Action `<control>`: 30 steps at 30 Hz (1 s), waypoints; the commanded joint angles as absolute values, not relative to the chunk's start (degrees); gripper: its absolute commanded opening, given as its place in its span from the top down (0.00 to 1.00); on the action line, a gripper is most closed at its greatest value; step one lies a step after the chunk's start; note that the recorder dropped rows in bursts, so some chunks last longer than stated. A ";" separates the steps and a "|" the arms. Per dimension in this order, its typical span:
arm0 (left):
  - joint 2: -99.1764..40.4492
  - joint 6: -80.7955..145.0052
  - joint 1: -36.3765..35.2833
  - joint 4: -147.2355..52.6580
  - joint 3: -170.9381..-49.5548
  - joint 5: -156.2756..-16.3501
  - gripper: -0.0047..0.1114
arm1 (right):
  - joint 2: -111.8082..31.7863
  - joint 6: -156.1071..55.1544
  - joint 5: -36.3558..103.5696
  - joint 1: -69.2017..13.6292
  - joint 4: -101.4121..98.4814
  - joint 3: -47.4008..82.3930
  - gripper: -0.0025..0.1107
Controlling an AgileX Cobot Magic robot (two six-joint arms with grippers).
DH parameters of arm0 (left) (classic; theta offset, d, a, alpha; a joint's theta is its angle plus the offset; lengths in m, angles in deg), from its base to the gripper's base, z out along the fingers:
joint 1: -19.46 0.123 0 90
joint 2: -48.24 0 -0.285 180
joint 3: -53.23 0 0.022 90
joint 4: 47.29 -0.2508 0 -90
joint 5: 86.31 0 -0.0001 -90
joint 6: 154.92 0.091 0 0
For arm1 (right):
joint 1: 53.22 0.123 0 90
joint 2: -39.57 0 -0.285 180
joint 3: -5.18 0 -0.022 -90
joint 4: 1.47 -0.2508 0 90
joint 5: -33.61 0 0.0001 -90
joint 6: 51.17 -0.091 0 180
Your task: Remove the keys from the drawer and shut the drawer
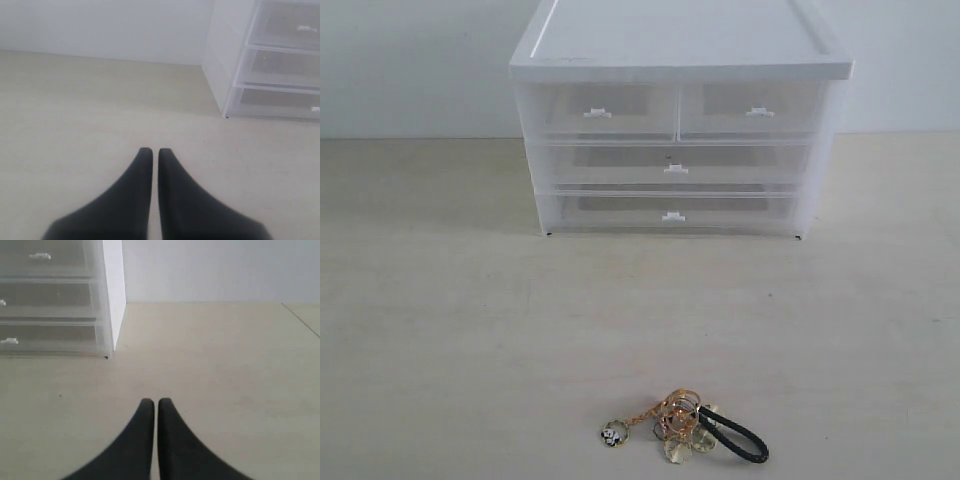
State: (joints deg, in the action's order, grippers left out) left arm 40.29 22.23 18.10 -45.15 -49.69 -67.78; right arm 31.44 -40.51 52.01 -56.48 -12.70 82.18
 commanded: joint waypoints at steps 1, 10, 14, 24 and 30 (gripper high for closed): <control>40.45 21.64 18.26 -45.35 -49.55 -68.54 0.92 | 31.79 -41.52 53.22 -56.55 -11.95 82.39 0.98; 40.45 21.64 18.26 -45.35 -49.55 -68.54 0.92 | 31.79 -43.93 53.39 -56.55 -11.95 82.39 0.98; 40.45 21.64 18.26 -45.35 -49.55 -68.54 0.92 | 31.79 -43.93 53.39 -56.55 -11.95 82.39 0.98; 40.45 21.64 18.26 -45.35 -49.55 -68.54 0.92 | 31.79 -43.93 53.39 -56.55 -11.95 82.39 0.98; 40.45 21.64 18.26 -45.35 -49.55 -68.54 0.92 | 31.79 -44.03 53.28 -56.55 -11.95 82.39 0.98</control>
